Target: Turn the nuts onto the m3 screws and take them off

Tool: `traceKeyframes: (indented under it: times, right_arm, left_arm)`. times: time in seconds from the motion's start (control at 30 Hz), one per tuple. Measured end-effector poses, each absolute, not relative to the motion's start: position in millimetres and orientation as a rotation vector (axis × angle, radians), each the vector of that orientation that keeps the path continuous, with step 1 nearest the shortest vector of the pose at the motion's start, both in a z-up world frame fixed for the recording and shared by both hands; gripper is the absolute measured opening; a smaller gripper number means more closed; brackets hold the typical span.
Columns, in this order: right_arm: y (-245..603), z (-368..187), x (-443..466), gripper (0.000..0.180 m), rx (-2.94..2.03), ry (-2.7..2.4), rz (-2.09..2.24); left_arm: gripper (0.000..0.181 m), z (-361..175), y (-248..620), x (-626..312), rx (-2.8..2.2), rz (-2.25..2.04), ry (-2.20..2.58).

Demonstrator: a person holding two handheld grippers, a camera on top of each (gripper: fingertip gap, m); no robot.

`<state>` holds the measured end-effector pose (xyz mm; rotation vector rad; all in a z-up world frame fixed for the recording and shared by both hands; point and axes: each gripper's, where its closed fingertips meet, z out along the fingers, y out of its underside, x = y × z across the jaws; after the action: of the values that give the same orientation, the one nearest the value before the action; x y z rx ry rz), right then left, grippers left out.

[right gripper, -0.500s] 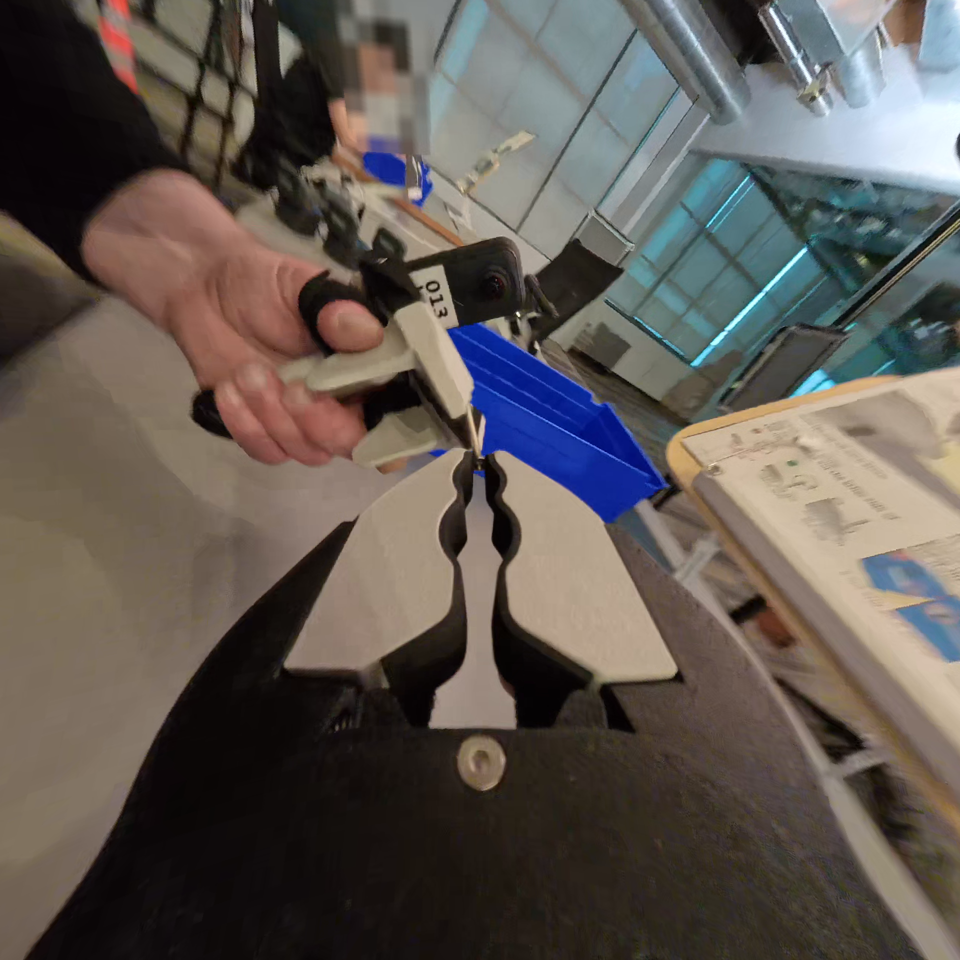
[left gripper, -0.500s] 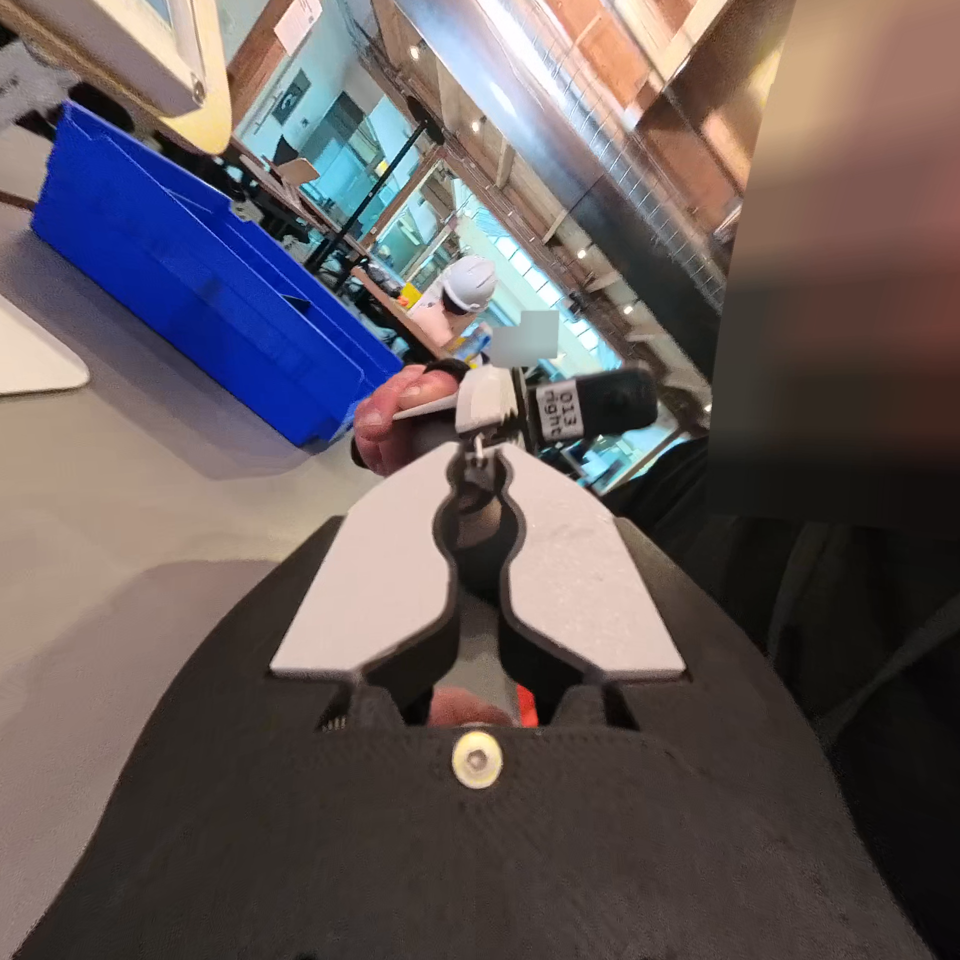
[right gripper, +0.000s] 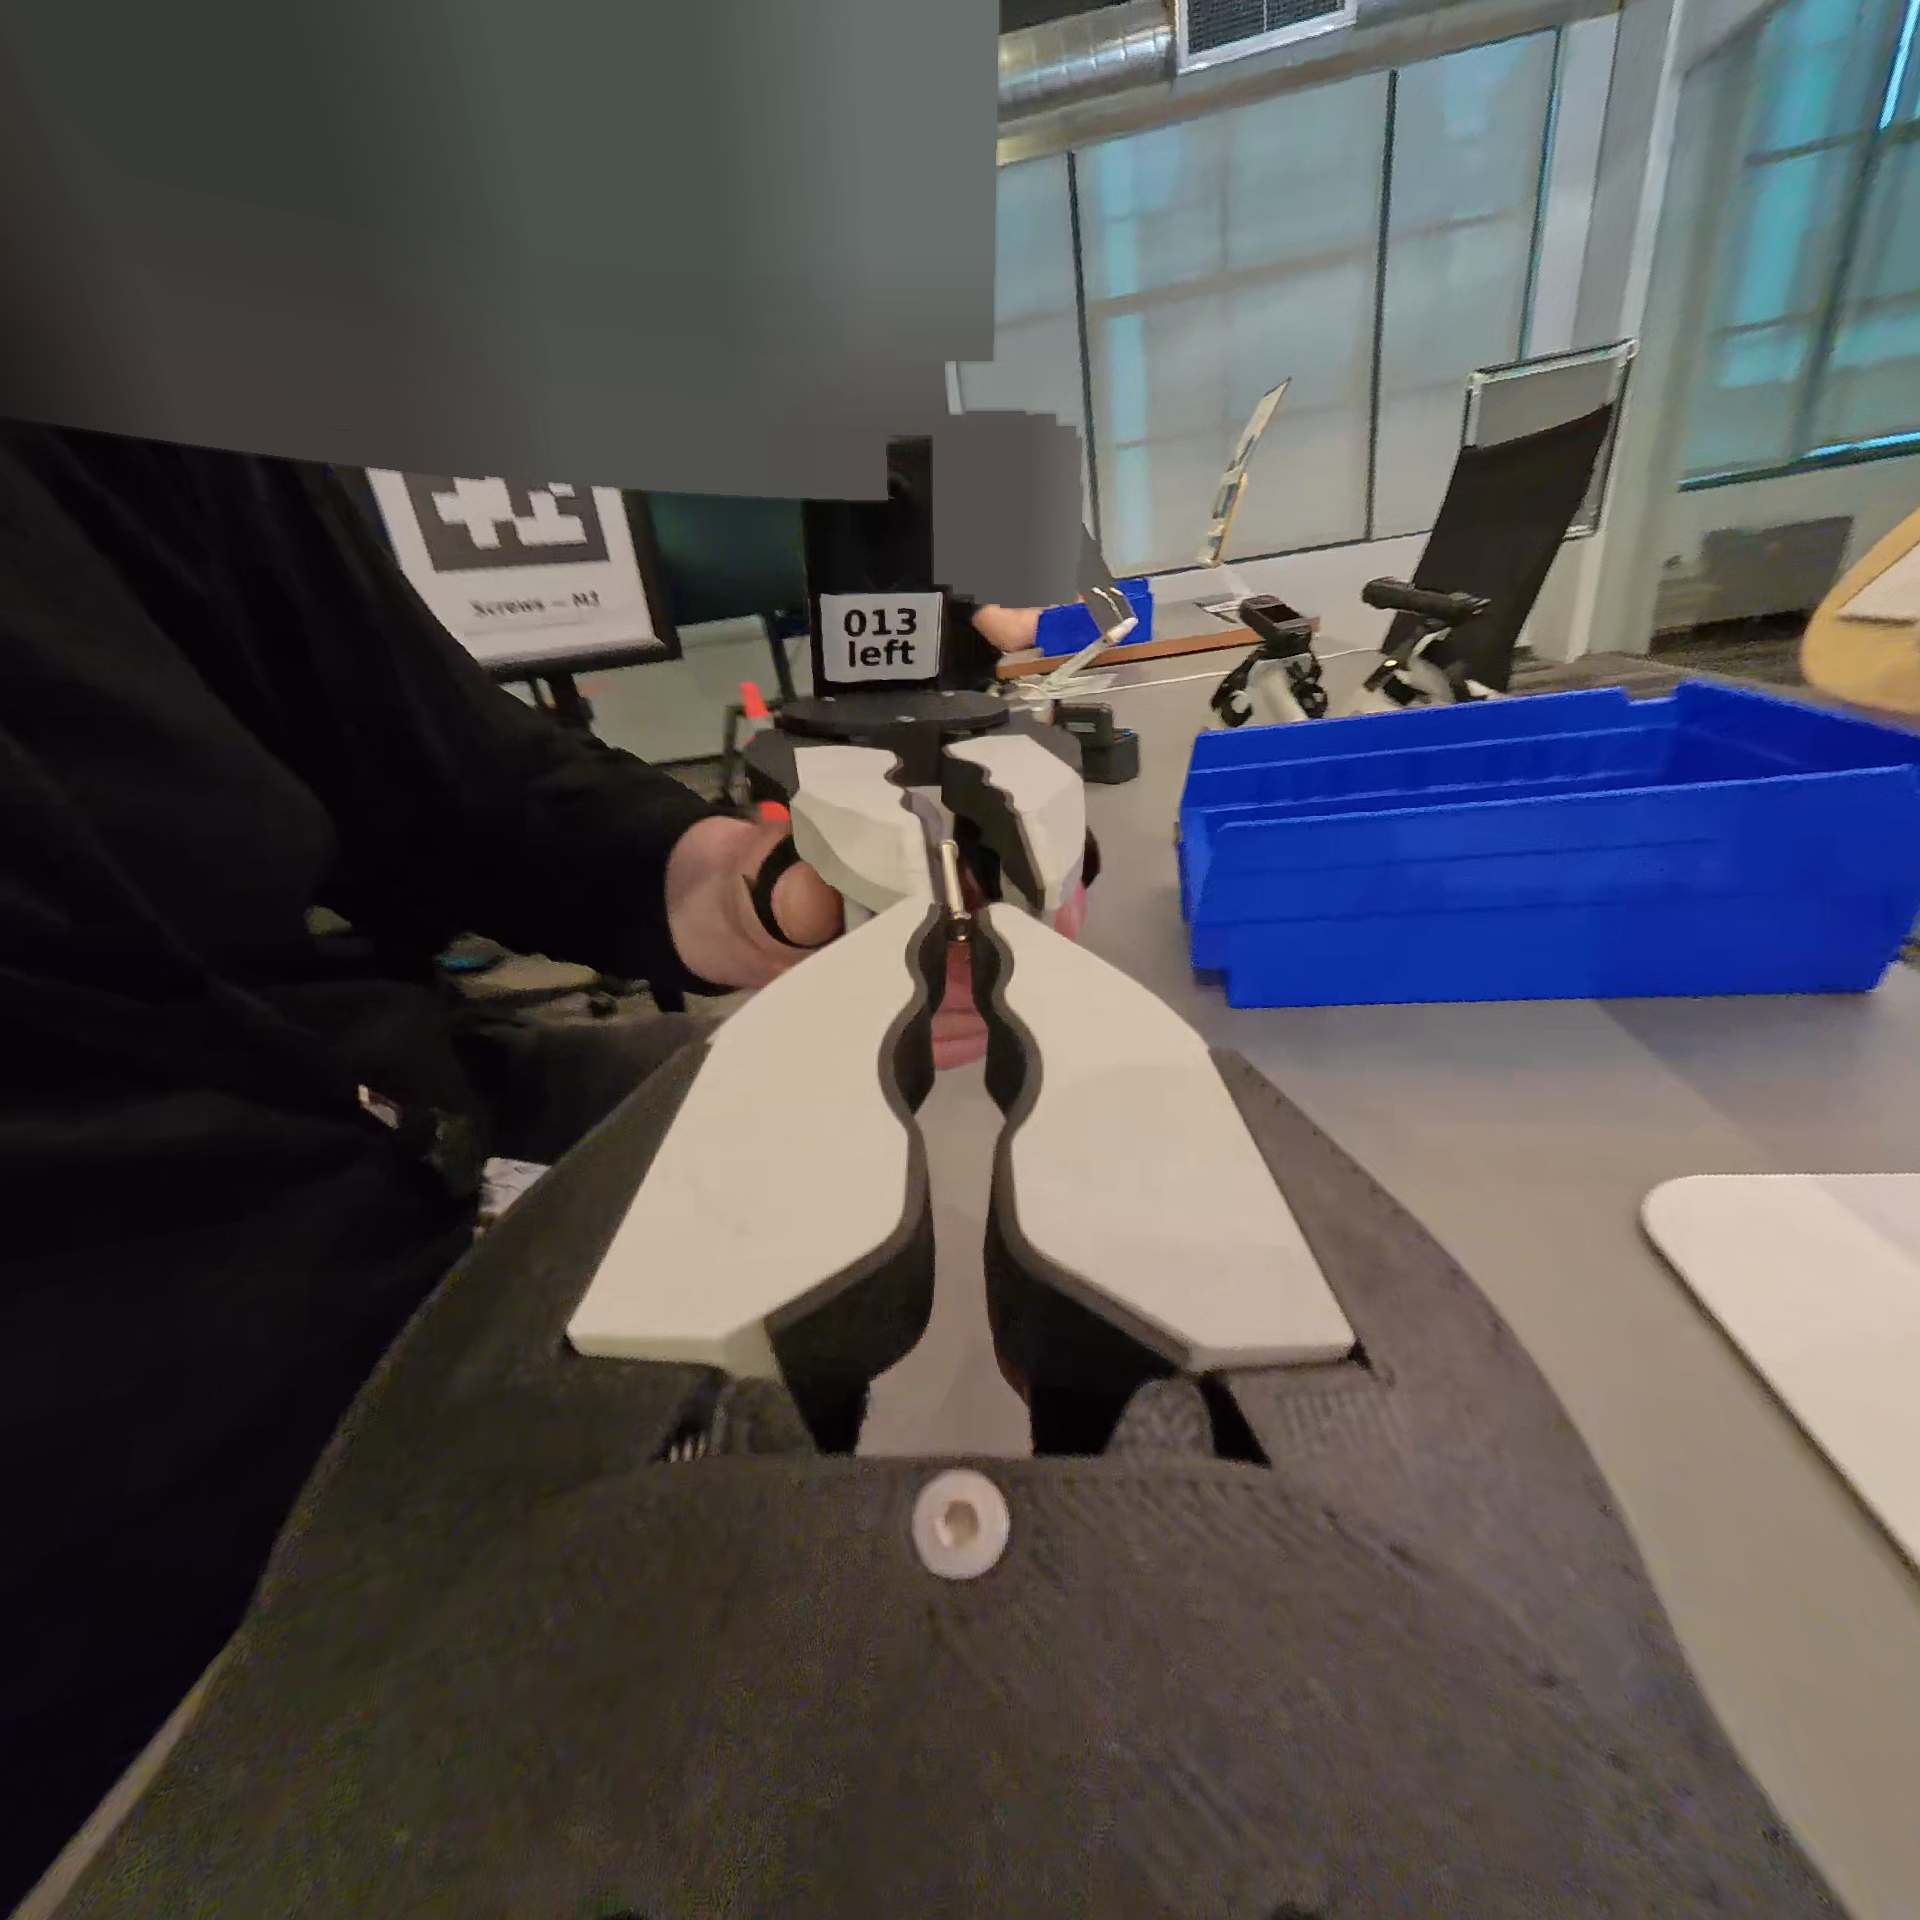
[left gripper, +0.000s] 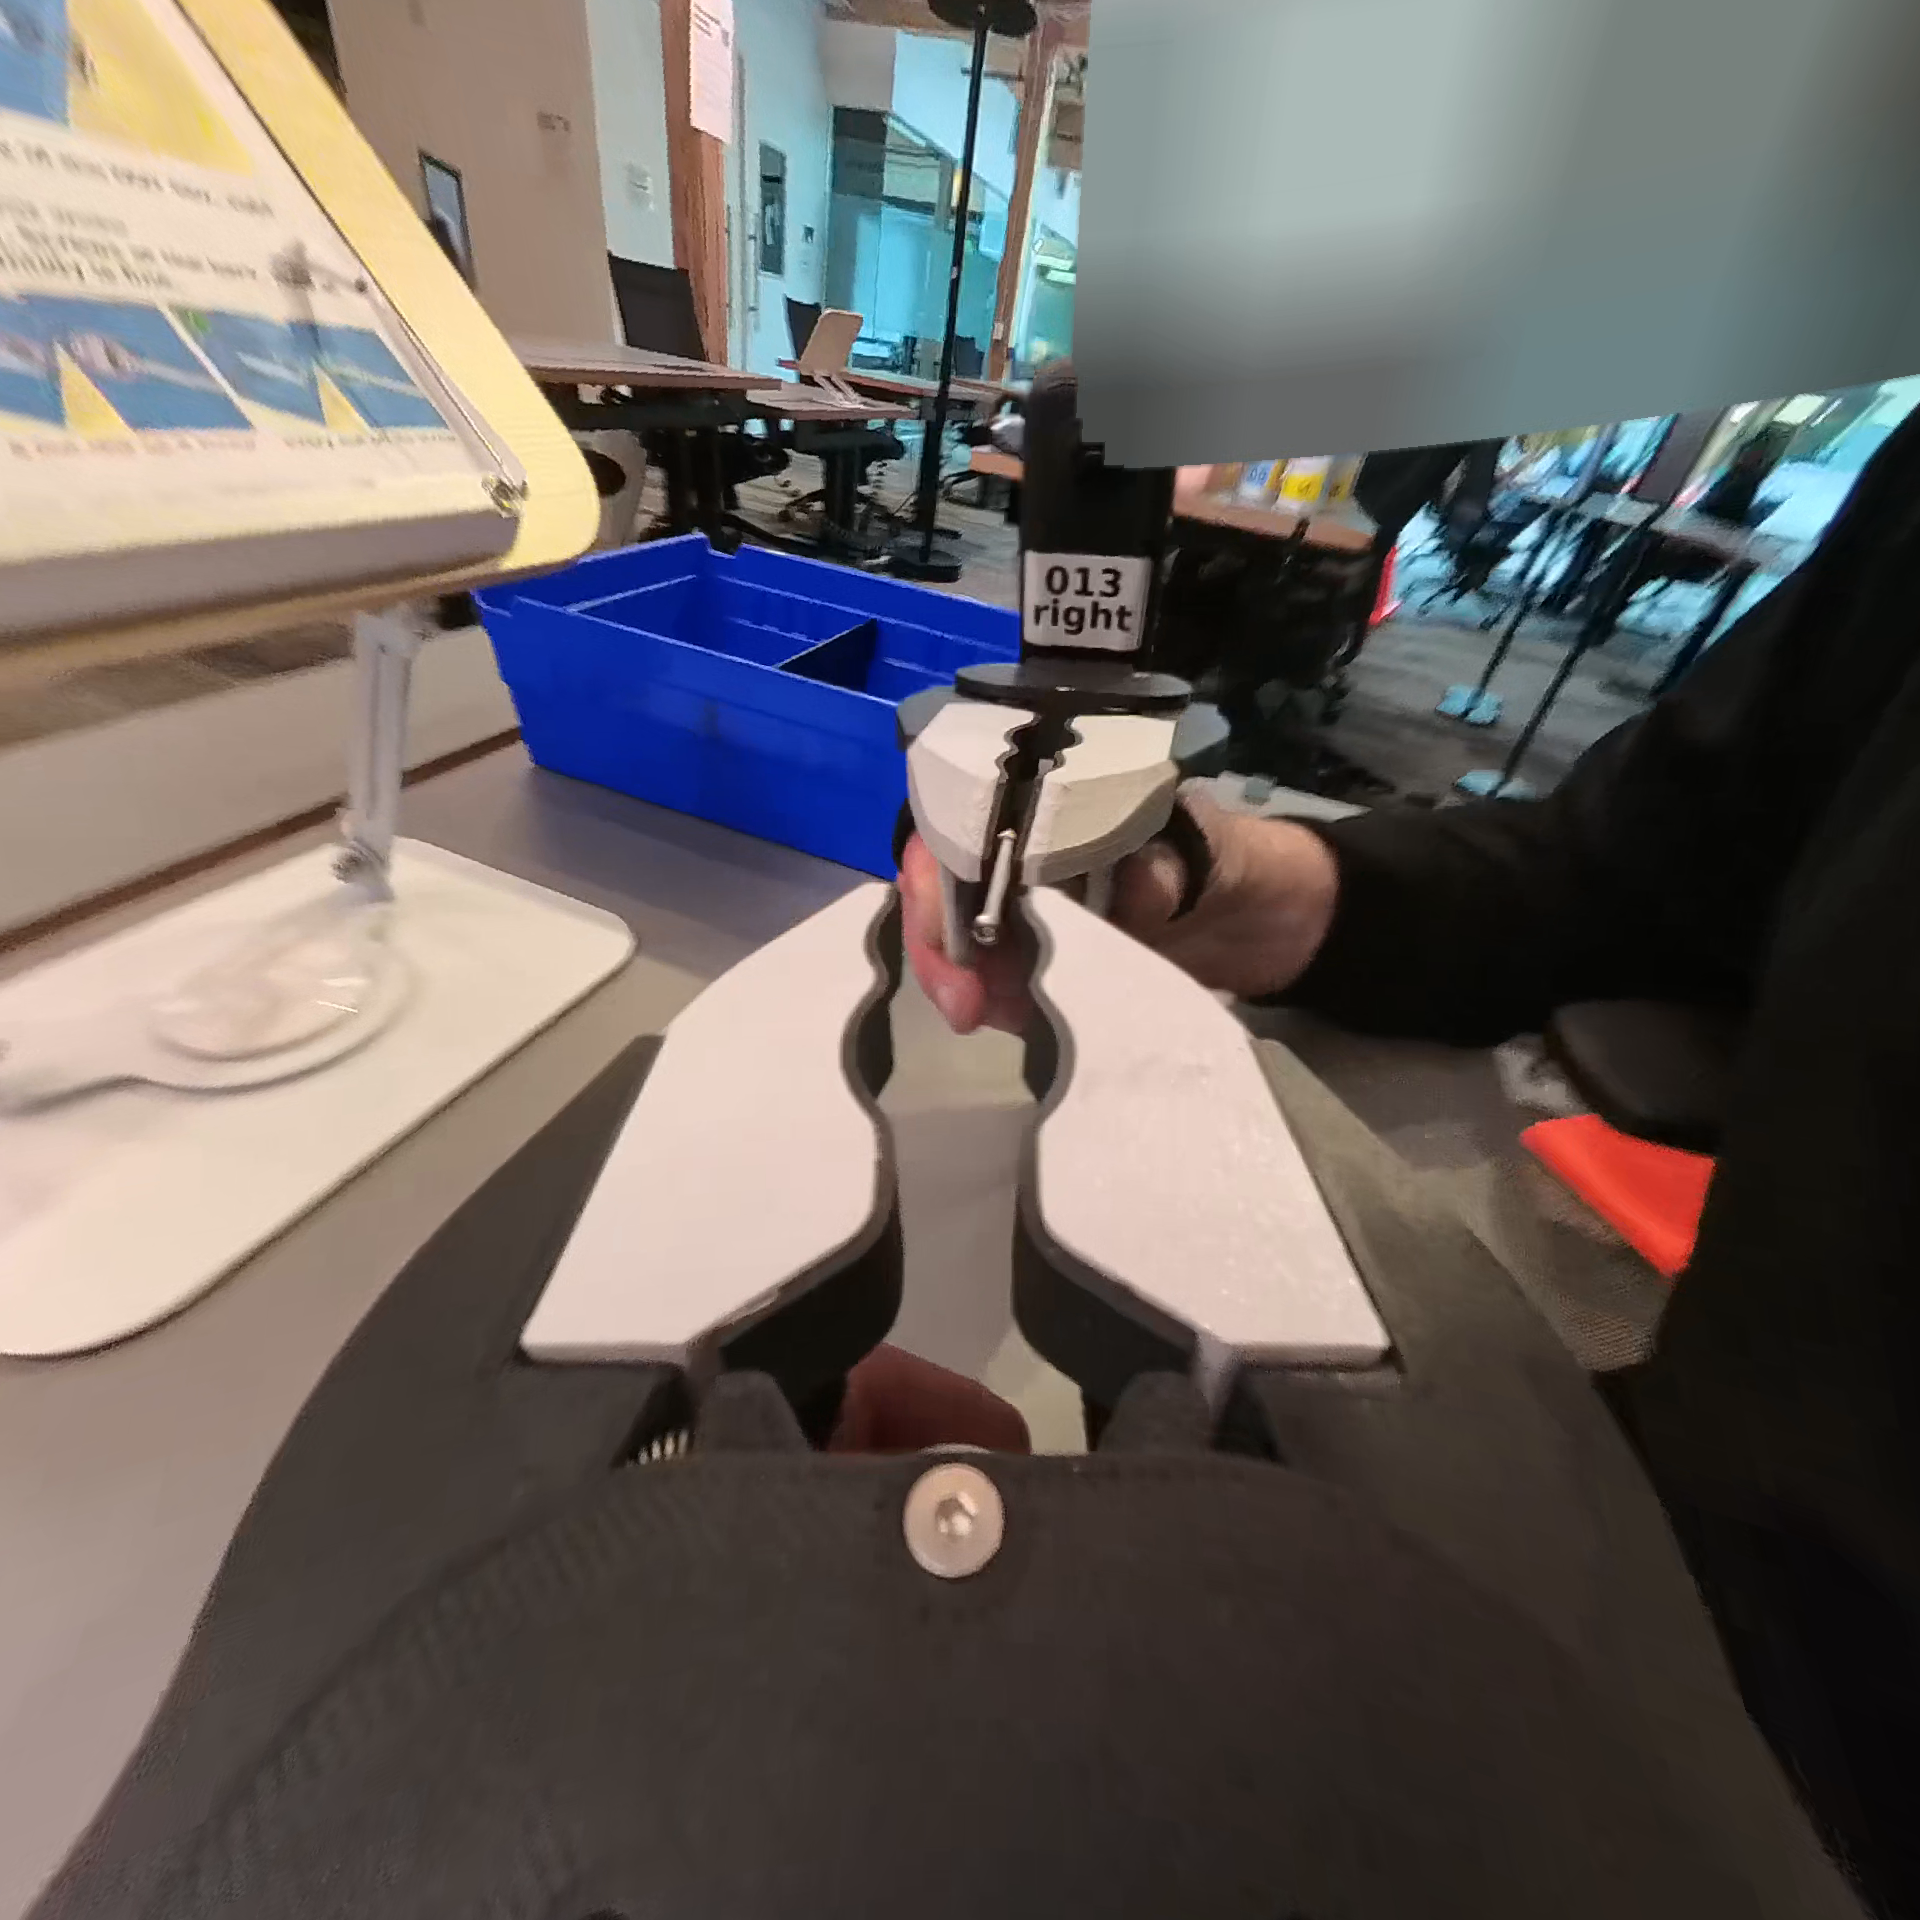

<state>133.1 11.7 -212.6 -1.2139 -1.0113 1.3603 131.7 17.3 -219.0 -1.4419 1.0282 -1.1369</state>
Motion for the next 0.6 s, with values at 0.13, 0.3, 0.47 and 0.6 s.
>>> traceKeyframes:
  times: [0.13, 0.3, 0.47, 0.6]
  right_arm:
    - [12.4, -209.8, 135.2, 0.005, -1.214, -0.944, 1.496]
    - [13.0, -212.4, 135.1, 0.005, -1.235, -0.922, 1.575]
    - [13.6, -212.8, 135.2, 0.005, -1.243, -0.916, 1.589]
    - [13.9, -212.2, 135.7, 0.005, -1.242, -0.911, 1.594]
  left_arm:
    - [0.010, -218.8, 15.0, 133.7, -1.406, -1.066, 1.086]
    - [0.003, -216.4, 12.4, 135.4, -1.377, -1.025, 1.123]
    - [0.003, -214.1, 12.8, 137.3, -1.367, -1.017, 1.127]
    - [0.015, -212.7, 14.3, 140.1, -1.364, -1.012, 1.117]
